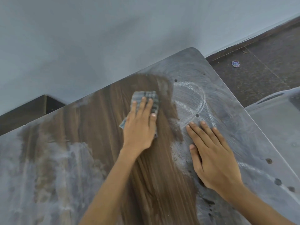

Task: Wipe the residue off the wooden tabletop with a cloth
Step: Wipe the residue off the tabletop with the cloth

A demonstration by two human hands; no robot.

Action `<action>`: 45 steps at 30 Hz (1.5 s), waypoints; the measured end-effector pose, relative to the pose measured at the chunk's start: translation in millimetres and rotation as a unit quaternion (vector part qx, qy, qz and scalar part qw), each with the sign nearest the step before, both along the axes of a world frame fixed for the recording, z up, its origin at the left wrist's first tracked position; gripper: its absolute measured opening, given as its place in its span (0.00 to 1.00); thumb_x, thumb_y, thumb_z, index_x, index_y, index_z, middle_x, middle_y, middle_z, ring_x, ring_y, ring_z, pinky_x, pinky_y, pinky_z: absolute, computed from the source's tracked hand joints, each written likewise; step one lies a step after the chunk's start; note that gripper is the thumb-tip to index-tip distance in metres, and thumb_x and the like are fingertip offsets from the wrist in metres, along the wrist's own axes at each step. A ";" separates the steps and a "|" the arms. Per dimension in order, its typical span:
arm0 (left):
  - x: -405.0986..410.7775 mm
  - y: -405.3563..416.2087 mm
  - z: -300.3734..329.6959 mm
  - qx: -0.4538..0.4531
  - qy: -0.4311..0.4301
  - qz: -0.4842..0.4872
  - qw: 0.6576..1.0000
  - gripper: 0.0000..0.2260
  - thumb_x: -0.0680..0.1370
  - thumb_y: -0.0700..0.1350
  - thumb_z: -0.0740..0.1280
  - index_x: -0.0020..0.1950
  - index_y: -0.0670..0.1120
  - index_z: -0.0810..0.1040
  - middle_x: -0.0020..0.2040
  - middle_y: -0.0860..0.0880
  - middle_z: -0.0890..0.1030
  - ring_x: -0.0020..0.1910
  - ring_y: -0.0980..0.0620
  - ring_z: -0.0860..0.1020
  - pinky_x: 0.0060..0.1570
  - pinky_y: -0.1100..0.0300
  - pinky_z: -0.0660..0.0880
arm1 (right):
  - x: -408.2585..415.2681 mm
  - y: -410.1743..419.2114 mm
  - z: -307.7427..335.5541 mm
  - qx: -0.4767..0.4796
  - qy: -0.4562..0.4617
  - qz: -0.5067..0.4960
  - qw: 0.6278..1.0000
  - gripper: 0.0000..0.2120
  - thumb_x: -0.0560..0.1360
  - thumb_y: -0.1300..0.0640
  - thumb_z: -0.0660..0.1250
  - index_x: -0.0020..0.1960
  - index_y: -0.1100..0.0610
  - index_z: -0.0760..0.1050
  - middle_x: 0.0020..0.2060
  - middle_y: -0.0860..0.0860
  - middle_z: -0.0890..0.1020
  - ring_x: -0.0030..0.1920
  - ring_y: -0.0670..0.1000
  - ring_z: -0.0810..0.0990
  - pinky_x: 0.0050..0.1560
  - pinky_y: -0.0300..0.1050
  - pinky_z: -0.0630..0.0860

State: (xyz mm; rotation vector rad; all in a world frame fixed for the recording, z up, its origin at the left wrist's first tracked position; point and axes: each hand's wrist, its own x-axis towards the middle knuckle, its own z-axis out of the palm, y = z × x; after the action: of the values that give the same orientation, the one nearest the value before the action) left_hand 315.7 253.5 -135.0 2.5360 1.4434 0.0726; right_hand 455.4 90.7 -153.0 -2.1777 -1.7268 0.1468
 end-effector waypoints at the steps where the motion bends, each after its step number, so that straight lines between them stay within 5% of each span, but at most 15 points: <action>1: -4.4 15.7 -1.5 0.011 0.003 0.023 1.000 0.25 0.81 0.56 0.40 0.76 0.50 0.50 0.77 0.50 0.49 0.76 0.49 0.43 0.74 0.48 0.46 | -0.2 -0.6 -0.2 -0.001 -0.001 -0.001 1.000 0.23 0.79 0.53 0.50 0.71 0.58 0.66 0.69 0.51 0.69 0.72 0.52 0.63 0.72 0.52 0.57; 5: 31.2 78.2 5.8 -0.006 0.005 0.098 0.995 0.23 0.82 0.49 0.48 0.77 0.48 0.48 0.77 0.48 0.47 0.75 0.45 0.43 0.72 0.46 0.45 | -0.5 -0.4 -1.1 -0.008 -0.009 -0.005 1.000 0.22 0.79 0.53 0.50 0.71 0.57 0.65 0.69 0.50 0.69 0.72 0.52 0.63 0.72 0.51 0.57; 11: 127.6 37.2 -4.6 0.005 -0.024 -0.064 0.998 0.23 0.82 0.51 0.44 0.77 0.48 0.49 0.77 0.50 0.48 0.75 0.47 0.43 0.72 0.49 0.41 | -0.2 -1.0 -0.9 -0.008 -0.011 -0.003 1.000 0.23 0.79 0.54 0.50 0.71 0.58 0.66 0.69 0.51 0.70 0.72 0.52 0.63 0.71 0.51 0.58; 16: 64.3 -12.1 -3.3 0.014 -0.046 -0.110 0.993 0.24 0.81 0.55 0.41 0.76 0.48 0.52 0.76 0.51 0.50 0.76 0.48 0.44 0.73 0.53 0.44 | 2.3 -2.3 1.9 -0.006 -0.005 0.026 1.000 0.22 0.78 0.55 0.50 0.69 0.56 0.68 0.67 0.48 0.72 0.72 0.53 0.63 0.69 0.54 0.60; 22: 62.1 91.3 -4.7 -0.006 0.001 0.046 0.999 0.22 0.83 0.49 0.45 0.77 0.46 0.49 0.77 0.48 0.48 0.76 0.45 0.43 0.73 0.46 0.43 | 2.7 -1.5 0.3 -0.018 0.011 0.021 1.000 0.22 0.78 0.54 0.50 0.71 0.54 0.66 0.68 0.46 0.70 0.73 0.51 0.62 0.70 0.53 0.58; 26: 104.3 94.8 -6.4 0.012 0.002 -0.005 1.000 0.23 0.82 0.50 0.42 0.77 0.47 0.45 0.77 0.47 0.45 0.75 0.46 0.42 0.73 0.45 0.40 | 2.1 -2.3 0.6 -0.017 0.013 0.020 1.000 0.22 0.78 0.54 0.50 0.71 0.54 0.67 0.68 0.46 0.71 0.72 0.51 0.62 0.70 0.53 0.59; 30: 83.2 34.2 0.2 0.005 -0.039 -0.082 0.996 0.22 0.83 0.51 0.45 0.76 0.49 0.49 0.77 0.51 0.47 0.75 0.49 0.41 0.72 0.54 0.41 | 3.1 -0.5 2.9 -0.012 0.017 0.023 1.000 0.22 0.78 0.53 0.50 0.70 0.54 0.69 0.67 0.46 0.72 0.72 0.51 0.63 0.70 0.52 0.59; 42: 96.9 126.8 -24.7 -0.005 0.016 0.045 0.999 0.25 0.81 0.53 0.40 0.77 0.48 0.47 0.77 0.48 0.46 0.76 0.44 0.42 0.73 0.45 0.45 | 3.8 0.7 2.1 -0.024 0.023 0.020 0.999 0.23 0.81 0.51 0.43 0.70 0.52 0.68 0.68 0.44 0.71 0.72 0.50 0.62 0.69 0.52 0.60; 45: 88.6 85.8 -17.5 0.012 -0.024 -0.021 0.999 0.25 0.80 0.56 0.39 0.77 0.49 0.48 0.77 0.50 0.47 0.76 0.46 0.41 0.74 0.44 0.44 | 2.5 0.9 1.4 -0.012 0.028 0.017 0.999 0.24 0.81 0.51 0.43 0.69 0.53 0.70 0.67 0.44 0.72 0.72 0.51 0.64 0.68 0.52 0.61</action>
State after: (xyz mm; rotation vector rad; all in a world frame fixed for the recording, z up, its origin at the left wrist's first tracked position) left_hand 404.3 339.3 -152.4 2.5638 1.3806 0.1429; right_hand 458.0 91.6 -151.6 -2.1410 -1.7401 0.2358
